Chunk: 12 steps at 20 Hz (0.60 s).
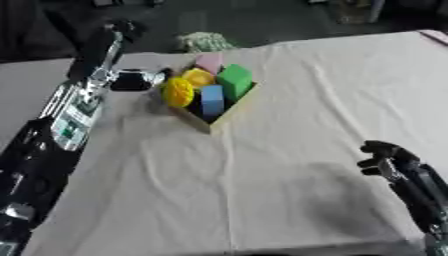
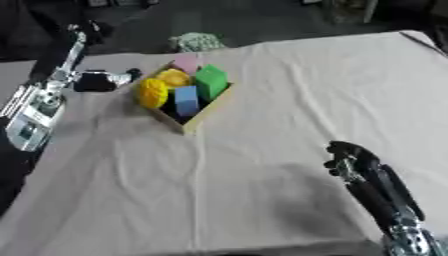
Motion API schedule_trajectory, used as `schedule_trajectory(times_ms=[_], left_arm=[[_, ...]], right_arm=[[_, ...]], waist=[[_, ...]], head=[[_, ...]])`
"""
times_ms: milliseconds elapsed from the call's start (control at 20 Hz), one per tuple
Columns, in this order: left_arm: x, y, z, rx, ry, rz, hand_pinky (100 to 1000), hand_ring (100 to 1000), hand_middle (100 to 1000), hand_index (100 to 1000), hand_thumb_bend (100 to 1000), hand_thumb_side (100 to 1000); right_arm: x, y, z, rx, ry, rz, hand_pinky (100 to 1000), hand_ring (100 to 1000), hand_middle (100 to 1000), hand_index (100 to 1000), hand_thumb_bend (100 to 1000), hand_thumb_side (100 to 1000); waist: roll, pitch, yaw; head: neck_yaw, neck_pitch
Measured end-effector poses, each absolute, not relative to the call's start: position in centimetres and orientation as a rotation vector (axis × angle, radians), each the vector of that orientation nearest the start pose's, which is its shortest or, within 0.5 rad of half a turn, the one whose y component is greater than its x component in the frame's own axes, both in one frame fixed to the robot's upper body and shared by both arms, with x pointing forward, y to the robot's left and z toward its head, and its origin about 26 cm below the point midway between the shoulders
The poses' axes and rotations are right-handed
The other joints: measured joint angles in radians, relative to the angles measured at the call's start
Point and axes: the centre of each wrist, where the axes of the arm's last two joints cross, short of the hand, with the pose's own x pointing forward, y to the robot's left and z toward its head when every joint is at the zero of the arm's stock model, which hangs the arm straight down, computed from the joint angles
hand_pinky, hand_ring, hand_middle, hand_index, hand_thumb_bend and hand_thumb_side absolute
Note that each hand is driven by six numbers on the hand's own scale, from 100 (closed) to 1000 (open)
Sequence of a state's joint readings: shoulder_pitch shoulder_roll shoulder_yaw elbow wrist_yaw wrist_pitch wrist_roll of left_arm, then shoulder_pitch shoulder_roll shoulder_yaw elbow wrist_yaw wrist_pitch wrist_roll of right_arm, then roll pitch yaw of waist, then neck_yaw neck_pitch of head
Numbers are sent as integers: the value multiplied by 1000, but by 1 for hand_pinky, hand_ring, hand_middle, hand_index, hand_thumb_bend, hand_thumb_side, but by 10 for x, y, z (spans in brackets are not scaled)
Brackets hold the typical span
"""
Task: Pick up objects on the table and place them in the box.
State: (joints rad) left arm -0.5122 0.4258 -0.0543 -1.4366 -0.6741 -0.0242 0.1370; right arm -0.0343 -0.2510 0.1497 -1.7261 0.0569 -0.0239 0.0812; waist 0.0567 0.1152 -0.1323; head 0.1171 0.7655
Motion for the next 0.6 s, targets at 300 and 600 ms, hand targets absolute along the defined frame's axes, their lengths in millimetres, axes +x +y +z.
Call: schedule_trajectory(times_ms=[300, 600], left_arm=[[352, 287, 124, 928, -1946, -527, 698, 659, 641, 790, 621, 376], [313, 268, 100, 801, -1896, -290, 698, 654, 640, 789, 612, 355]], right_arm=[[280, -253, 42, -45, -1739, 444, 692, 686, 750, 811, 100, 670], [280, -253, 42, -49, -1749, 433, 689, 681, 746, 813, 100, 649]], waist=[[-3, -4, 32], [-4, -7, 52]], head=[[-13, 0], [-13, 0]])
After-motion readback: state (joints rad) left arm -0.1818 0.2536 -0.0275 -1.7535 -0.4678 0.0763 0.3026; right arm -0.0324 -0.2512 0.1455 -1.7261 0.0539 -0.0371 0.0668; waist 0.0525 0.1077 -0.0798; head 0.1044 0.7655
